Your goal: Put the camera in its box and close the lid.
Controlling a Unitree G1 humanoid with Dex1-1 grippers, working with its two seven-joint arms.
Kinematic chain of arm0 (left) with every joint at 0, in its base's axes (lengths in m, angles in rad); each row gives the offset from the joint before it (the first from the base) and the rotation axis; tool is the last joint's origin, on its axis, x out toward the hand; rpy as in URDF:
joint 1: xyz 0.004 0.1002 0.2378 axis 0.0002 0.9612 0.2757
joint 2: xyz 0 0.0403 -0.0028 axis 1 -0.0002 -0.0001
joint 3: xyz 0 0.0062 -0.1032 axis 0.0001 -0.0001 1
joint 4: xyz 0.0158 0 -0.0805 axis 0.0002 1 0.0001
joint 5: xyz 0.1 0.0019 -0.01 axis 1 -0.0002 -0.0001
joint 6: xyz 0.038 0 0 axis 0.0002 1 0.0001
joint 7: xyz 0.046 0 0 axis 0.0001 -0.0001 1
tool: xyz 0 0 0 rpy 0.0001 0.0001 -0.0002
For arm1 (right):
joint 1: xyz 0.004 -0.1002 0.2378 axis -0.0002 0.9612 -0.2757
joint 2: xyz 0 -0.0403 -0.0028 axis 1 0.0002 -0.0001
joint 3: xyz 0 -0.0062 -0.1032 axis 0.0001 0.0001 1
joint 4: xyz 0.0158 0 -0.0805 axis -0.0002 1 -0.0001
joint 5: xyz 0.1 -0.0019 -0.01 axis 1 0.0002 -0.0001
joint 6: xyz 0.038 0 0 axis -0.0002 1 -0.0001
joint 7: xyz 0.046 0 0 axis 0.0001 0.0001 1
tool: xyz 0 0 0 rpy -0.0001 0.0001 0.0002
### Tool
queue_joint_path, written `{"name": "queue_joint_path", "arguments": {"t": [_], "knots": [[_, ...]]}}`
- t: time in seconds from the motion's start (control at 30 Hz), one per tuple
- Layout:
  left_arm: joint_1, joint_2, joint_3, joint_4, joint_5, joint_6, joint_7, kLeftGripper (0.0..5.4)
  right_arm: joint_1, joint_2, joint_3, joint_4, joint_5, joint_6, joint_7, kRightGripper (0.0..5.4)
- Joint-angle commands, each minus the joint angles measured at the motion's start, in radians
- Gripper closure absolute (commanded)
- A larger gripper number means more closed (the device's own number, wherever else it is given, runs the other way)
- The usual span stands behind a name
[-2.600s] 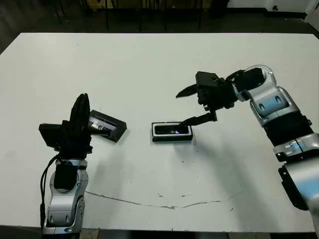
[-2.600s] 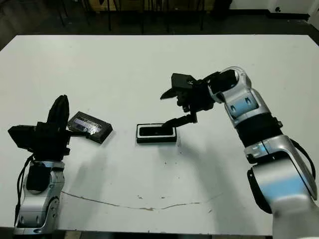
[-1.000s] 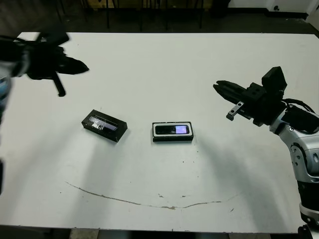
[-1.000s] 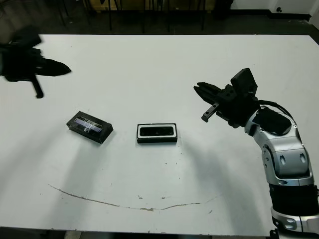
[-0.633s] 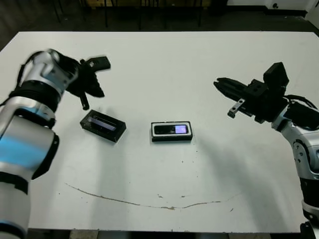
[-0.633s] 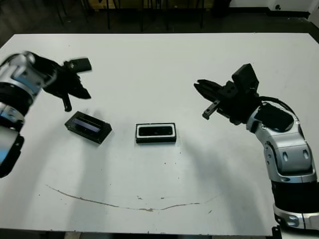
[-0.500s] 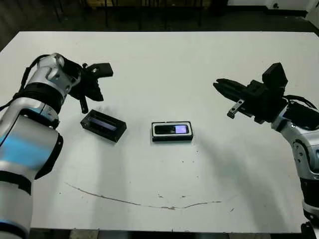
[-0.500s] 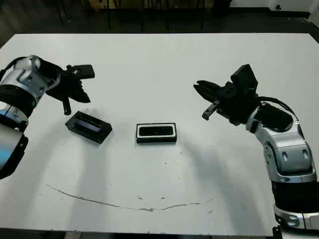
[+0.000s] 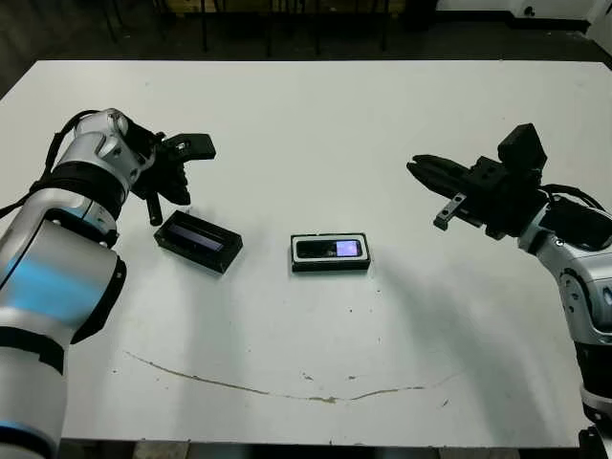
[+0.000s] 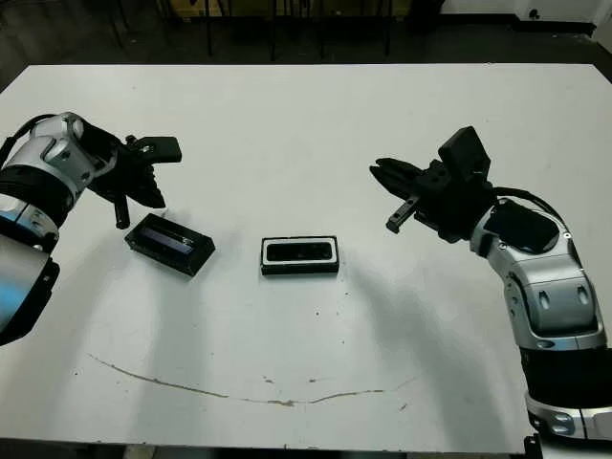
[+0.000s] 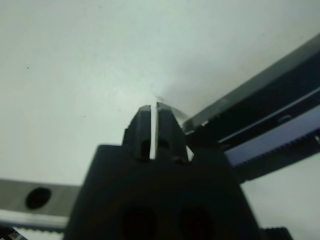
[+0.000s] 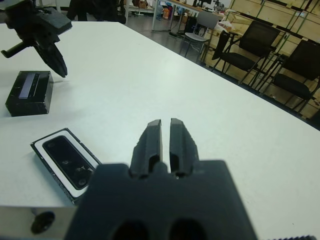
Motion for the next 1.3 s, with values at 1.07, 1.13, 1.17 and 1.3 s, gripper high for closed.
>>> {"name": "queue_joint_path", "arguments": {"t": [1.07, 1.13, 1.17, 1.3], "knots": [[0.218, 0.139, -0.014, -0.267, -0.007, -0.066, -0.251, 5.4, 0.029, -0.022, 0.014, 0.015, -0.004, -0.009, 0.02, 5.39], [0.243, 0.159, -0.021, -0.323, -0.012, -0.071, -0.296, 5.4, 0.028, -0.024, 0.015, 0.018, -0.011, -0.013, 0.018, 5.39], [0.258, 0.167, -0.022, -0.346, -0.015, -0.069, -0.31, 5.4, 0.028, -0.024, 0.015, 0.02, -0.012, -0.014, 0.017, 5.39], [0.314, 0.2, -0.017, -0.428, -0.039, -0.058, -0.352, 5.4, 0.026, -0.027, 0.014, 0.016, -0.014, -0.004, 0.013, 5.39]]}}
